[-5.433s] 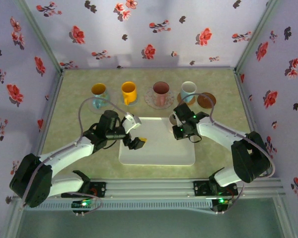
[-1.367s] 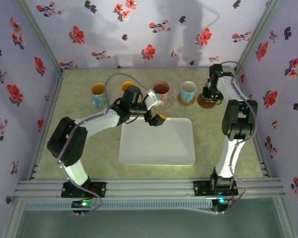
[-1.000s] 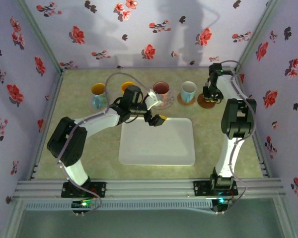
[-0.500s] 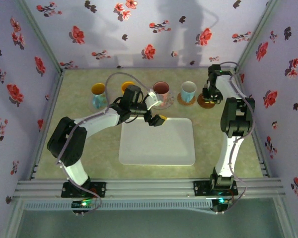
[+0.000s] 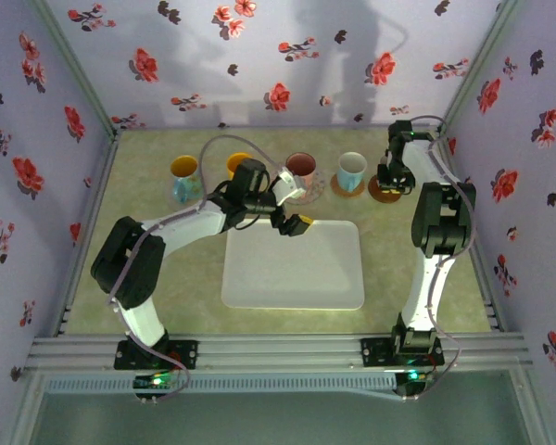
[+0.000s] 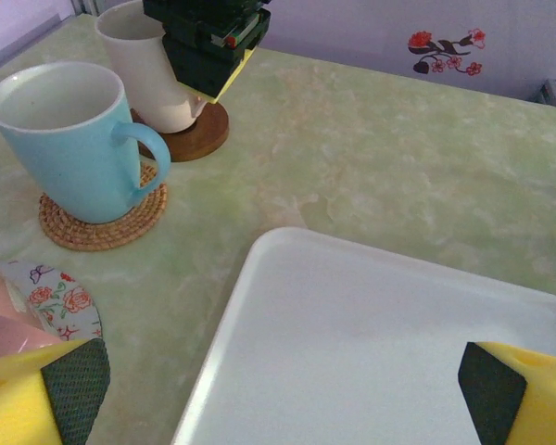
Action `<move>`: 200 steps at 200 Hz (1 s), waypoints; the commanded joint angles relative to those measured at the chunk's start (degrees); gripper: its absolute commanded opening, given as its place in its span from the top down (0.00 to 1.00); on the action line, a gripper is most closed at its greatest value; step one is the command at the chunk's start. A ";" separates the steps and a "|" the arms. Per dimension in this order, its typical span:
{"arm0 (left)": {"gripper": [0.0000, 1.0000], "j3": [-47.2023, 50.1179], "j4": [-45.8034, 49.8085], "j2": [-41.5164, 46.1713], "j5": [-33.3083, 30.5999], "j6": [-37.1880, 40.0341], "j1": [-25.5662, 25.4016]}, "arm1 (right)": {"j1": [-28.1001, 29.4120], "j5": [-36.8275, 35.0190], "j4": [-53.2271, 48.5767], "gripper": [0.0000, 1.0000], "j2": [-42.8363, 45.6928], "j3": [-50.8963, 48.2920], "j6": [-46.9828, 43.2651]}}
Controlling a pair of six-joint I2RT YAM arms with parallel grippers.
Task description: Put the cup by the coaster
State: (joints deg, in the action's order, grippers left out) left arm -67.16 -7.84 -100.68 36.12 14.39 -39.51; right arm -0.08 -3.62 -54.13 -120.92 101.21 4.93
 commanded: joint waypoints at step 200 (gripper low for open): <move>0.00 -3.24 -1.86 2.03 1.34 -2.77 -0.68 | 0.69 1.86 4.28 0.37 14.76 -6.88 2.87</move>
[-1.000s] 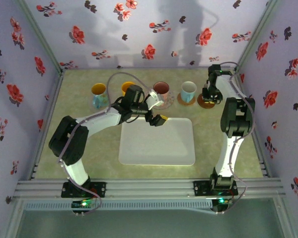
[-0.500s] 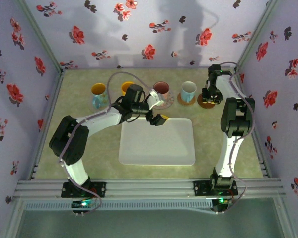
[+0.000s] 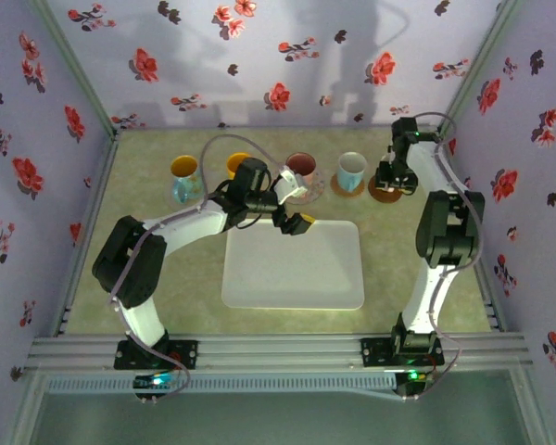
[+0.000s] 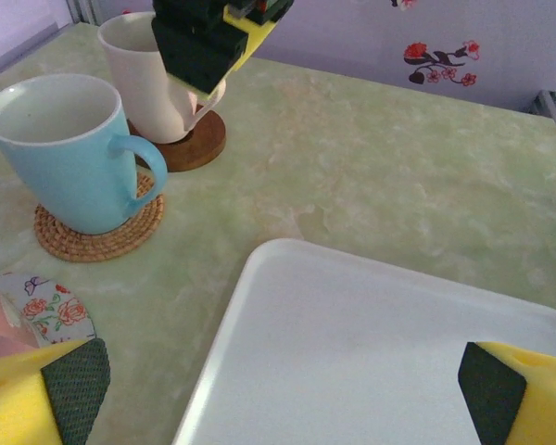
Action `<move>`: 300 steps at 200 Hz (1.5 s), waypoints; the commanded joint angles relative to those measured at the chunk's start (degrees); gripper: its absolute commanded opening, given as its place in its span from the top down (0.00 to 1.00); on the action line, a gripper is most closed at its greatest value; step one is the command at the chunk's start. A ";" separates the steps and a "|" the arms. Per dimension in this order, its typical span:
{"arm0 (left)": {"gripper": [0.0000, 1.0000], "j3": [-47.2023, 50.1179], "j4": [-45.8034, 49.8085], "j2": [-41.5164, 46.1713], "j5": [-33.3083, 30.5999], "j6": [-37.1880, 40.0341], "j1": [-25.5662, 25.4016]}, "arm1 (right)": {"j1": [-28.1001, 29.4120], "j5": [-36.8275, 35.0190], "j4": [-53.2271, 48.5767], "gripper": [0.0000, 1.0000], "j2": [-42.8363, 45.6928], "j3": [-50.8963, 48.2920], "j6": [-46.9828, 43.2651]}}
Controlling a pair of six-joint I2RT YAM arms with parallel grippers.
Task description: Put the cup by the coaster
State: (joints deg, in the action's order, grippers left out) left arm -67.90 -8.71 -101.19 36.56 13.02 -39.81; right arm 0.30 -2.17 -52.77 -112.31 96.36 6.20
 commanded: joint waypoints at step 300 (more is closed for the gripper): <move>0.00 48.12 -17.39 46.62 -54.57 -6.54 18.11 | 5.13 -12.28 69.98 0.01 63.33 -75.52 4.33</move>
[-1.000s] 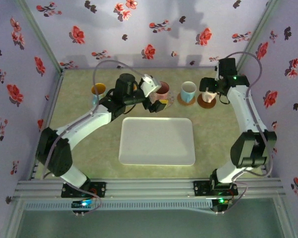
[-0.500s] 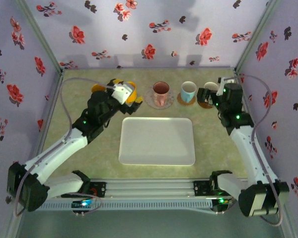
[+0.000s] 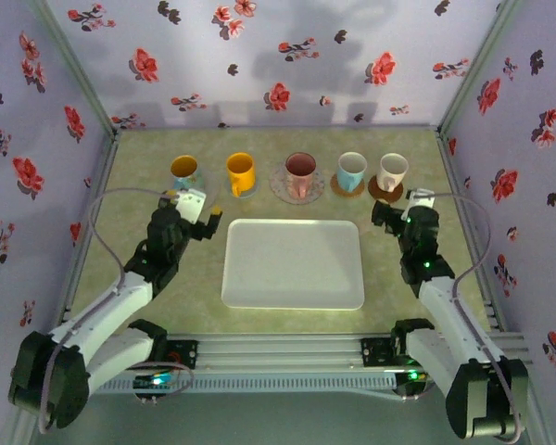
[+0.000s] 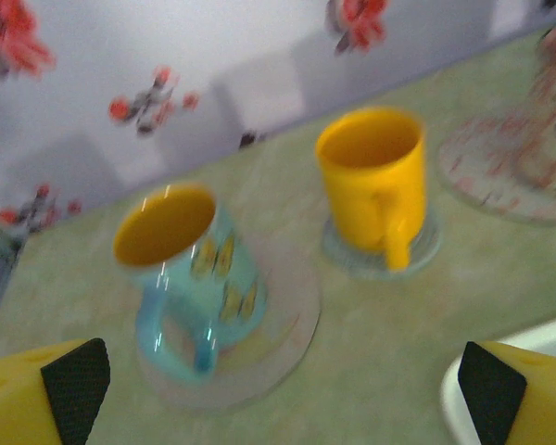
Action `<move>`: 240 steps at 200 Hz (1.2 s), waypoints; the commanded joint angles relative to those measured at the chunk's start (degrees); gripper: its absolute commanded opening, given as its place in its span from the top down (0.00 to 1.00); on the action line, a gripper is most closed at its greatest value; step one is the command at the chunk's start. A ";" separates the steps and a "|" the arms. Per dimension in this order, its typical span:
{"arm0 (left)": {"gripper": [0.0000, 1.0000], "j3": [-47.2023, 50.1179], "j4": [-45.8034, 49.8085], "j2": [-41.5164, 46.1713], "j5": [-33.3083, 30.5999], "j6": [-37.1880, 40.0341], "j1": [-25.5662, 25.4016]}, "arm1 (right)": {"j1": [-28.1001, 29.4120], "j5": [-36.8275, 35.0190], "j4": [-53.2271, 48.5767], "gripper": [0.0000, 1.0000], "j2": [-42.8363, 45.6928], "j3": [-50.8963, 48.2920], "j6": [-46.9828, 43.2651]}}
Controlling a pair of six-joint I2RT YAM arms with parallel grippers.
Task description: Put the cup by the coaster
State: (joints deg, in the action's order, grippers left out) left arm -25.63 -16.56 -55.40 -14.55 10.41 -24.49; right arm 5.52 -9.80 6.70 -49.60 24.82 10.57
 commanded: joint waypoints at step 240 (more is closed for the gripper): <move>0.00 10.50 -47.84 -33.23 7.99 -9.77 23.14 | -3.76 1.43 43.77 0.01 -34.77 -5.09 -6.96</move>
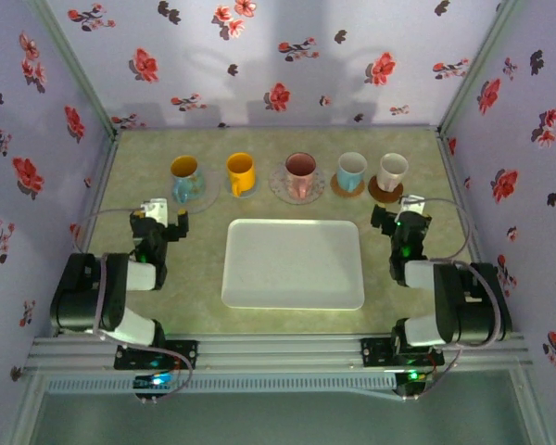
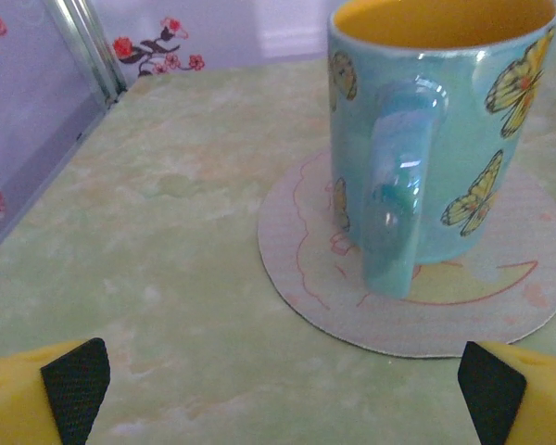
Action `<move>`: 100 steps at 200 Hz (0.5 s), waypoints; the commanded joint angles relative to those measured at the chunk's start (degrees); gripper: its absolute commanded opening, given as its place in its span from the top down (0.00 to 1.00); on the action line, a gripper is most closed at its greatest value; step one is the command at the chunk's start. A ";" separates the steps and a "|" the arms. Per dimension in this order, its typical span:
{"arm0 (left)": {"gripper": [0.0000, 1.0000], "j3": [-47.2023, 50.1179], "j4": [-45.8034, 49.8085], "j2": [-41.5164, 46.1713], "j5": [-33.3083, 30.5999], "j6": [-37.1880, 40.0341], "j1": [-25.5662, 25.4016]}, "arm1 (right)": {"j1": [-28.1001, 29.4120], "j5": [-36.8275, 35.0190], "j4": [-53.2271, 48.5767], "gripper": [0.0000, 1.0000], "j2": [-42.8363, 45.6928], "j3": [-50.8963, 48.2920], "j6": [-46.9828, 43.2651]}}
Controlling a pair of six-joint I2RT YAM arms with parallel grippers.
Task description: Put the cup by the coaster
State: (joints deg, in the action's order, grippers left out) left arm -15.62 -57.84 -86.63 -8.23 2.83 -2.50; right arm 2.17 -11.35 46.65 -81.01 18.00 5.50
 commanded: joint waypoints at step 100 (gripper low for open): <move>0.00 -7.43 8.14 -1.70 4.16 -3.18 2.85 | -1.78 3.62 -0.21 0.01 -7.58 5.72 -0.42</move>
State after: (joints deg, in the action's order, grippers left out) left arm -22.28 -51.70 -88.12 -4.40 0.71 -0.19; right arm 0.73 -8.10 46.83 -88.42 22.94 4.51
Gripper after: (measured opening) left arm 0.997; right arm 0.994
